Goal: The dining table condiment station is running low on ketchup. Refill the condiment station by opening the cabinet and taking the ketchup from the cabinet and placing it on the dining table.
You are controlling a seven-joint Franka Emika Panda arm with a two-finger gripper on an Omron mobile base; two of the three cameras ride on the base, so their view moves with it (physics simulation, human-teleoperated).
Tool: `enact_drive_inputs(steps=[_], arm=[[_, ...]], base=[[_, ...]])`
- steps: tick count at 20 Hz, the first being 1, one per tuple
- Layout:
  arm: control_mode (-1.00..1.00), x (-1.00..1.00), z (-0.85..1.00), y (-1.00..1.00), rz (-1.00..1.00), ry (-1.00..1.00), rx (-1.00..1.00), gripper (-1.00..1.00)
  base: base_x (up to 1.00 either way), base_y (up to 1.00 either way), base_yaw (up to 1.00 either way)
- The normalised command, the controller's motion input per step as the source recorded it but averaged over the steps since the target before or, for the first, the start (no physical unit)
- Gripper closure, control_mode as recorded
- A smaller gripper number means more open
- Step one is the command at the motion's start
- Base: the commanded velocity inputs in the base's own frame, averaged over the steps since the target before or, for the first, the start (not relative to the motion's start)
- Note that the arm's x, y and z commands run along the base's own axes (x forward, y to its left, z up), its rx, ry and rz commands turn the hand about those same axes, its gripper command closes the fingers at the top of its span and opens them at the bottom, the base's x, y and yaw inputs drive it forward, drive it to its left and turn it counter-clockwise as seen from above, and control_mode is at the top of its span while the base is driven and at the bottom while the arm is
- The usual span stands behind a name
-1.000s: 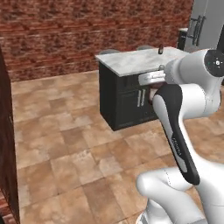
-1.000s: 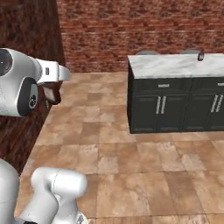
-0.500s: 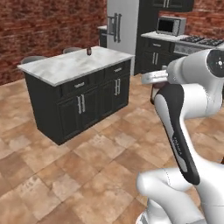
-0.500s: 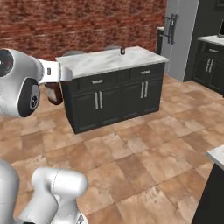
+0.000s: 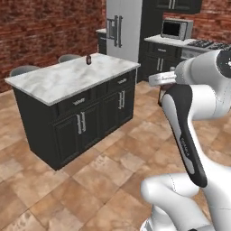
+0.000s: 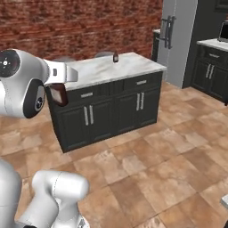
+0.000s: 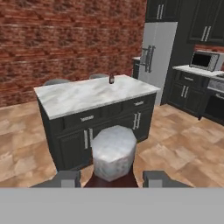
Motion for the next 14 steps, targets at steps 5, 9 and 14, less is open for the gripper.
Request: enact_drive_inputs(steps=[5, 9, 14], arm=[[1.00, 0.00, 0.00, 0.00, 0.00, 0.00, 0.00, 1.00], [1.00, 0.00, 0.00, 0.00, 0.00, 0.00, 0.00, 1.00], [1.00, 0.00, 0.00, 0.00, 0.00, 0.00, 0.00, 1.00]], base=[[1.00, 0.00, 0.00], [1.00, 0.00, 0.00], [1.00, 0.00, 0.00]])
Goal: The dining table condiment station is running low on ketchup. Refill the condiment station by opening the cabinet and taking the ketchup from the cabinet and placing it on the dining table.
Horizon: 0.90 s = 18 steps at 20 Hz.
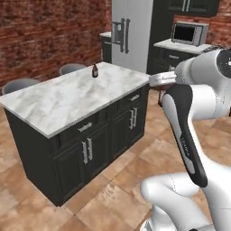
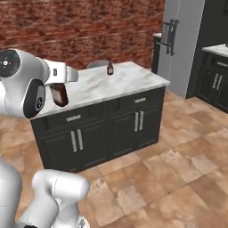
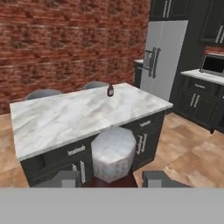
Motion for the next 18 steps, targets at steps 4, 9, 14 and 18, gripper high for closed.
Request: enact_drive_inputs(steps=[4, 9, 14, 18], arm=[[1.00, 0.00, 0.00, 0.00, 0.00, 0.00, 0.00, 1.00], [1.00, 0.00, 0.00, 0.00, 0.00, 0.00, 0.00, 1.00], [1.00, 0.00, 0.00, 0.00, 0.00, 0.00, 0.00, 1.00], [1.00, 0.00, 0.00, 0.00, 0.00, 0.00, 0.00, 1.00]], base=[[1.00, 0.00, 0.00], [1.00, 0.00, 0.06], [0.87, -0.17, 0.38], [0.08, -0.29, 0.64]])
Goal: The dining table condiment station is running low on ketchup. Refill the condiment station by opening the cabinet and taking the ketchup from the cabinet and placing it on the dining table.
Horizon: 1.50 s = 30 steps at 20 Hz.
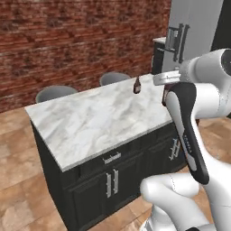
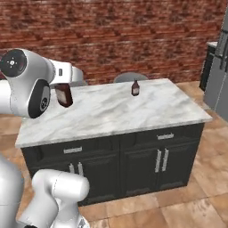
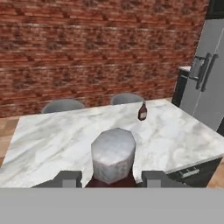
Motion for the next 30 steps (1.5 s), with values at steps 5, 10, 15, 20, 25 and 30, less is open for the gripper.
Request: enact_drive_inputs(steps=[5, 10, 15, 20, 25, 30], arm=[[1.00, 0.00, 0.00, 0.00, 0.00, 0.00, 0.00, 1.00], [1.00, 0.00, 0.00, 0.00, 0.00, 0.00, 0.00, 1.00], [1.00, 0.00, 0.00, 0.00, 0.00, 0.00, 0.00, 1.00], [1.00, 0.00, 0.00, 0.00, 0.00, 0.00, 0.00, 1.00], [1.00, 0.00, 0.00, 0.00, 0.00, 0.00, 0.00, 1.00], [1.00, 0.00, 0.00, 0.00, 0.00, 0.00, 0.00, 1.00]], base=[[0.21, -0.25, 0.56], [0.07, -0.06, 0.20], [0.01, 0.00, 0.00], [0.45, -0.05, 0.07], [0.60, -0.17, 0.17], [0.14, -0.12, 0.11]])
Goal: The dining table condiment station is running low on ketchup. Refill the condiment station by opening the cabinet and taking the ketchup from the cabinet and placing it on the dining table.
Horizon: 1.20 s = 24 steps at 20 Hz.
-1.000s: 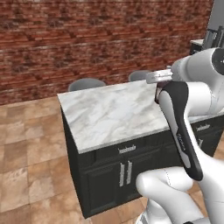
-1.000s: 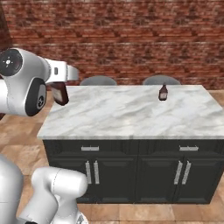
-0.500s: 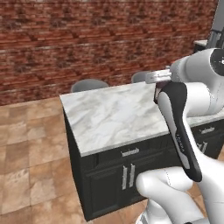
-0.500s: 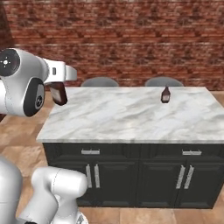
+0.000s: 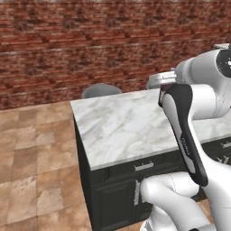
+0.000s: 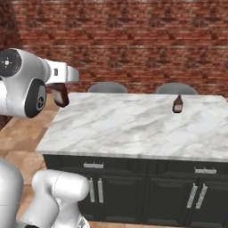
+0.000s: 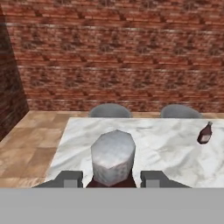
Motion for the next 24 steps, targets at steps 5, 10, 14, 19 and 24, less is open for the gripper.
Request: enact_drive_inputs(steps=[5, 10, 14, 19, 24], arm=[[-1.00, 0.20, -0.18, -0.10, 0.08, 0.00, 0.00, 1.00], [-1.00, 0.28, -0.56, -0.26, 0.15, 0.03, 0.00, 1.00], [-1.00, 0.62, -0.66, -0.08, 0.13, 0.02, 0.00, 1.00], [-1.00, 0.87, -0.45, 0.00, 0.06, 0.00, 0.00, 1.00], [-1.00, 0.80, -0.52, 0.01, 0.05, 0.00, -0.01, 1.00]], base=[[0.12, -0.03, 0.04], [0.00, 0.00, 0.00], [0.00, 0.00, 0.00], [0.00, 0.00, 0.00], [0.00, 0.00, 0.00]])
